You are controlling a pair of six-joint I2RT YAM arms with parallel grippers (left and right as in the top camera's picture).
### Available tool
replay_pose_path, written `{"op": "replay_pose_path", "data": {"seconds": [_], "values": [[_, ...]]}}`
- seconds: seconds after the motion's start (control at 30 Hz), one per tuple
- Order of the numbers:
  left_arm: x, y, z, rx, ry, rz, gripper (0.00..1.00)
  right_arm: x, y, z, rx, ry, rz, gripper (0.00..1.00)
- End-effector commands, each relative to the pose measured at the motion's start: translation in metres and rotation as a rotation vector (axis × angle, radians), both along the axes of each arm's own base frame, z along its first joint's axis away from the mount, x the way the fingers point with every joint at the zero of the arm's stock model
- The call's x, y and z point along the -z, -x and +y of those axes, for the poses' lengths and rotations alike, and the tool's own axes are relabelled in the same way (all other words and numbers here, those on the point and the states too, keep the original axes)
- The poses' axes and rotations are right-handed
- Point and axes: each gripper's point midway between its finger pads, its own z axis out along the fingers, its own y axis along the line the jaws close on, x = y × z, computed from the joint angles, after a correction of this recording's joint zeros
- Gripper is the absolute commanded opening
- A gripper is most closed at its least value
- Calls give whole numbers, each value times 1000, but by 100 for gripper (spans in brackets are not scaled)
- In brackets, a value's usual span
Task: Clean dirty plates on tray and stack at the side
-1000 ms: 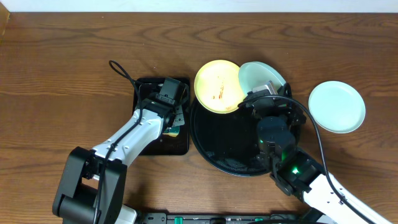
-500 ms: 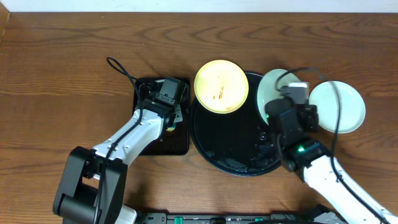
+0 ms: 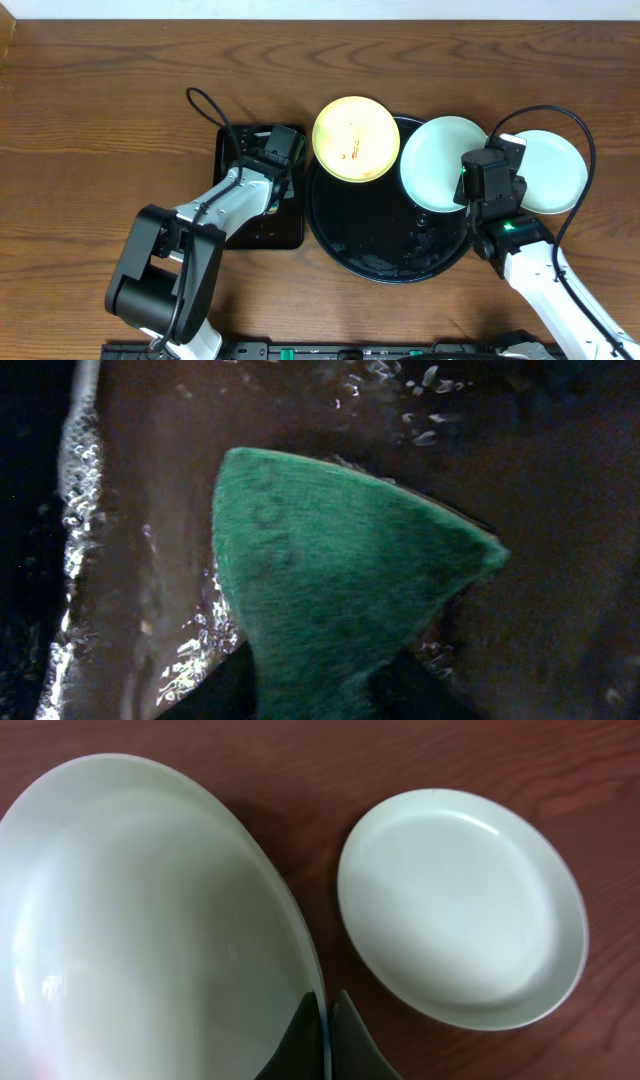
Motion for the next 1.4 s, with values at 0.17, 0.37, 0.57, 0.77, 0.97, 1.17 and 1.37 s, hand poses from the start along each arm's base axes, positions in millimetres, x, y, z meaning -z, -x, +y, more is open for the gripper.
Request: {"op": "replay_pose_path", "data": {"seconds": [0.17, 0.37, 0.57, 0.77, 0.97, 1.17, 1.37], "values": [[-23, -5, -1, 99, -17, -23, 7, -4, -2, 1, 15, -35, -11, 1], [-51, -5, -3, 101, 11, -80, 53, -4, -2, 1, 15, -35, -12, 1], [-42, 4, -7, 115, 38, -29, 63, -4, -2, 1, 15, -35, -12, 1], [-24, 13, -6, 111, 34, 25, 63, -4, -2, 1, 15, -34, -12, 1], [9, 23, -2, 109, 3, 118, 62, -4, -2, 1, 15, -34, -12, 1], [24, 26, 0, 98, -6, 154, 7, -4, -2, 1, 15, -34, -11, 1], [-1, 18, -3, 100, 18, 81, 7, -4, -2, 1, 15, -34, -11, 1]]}}
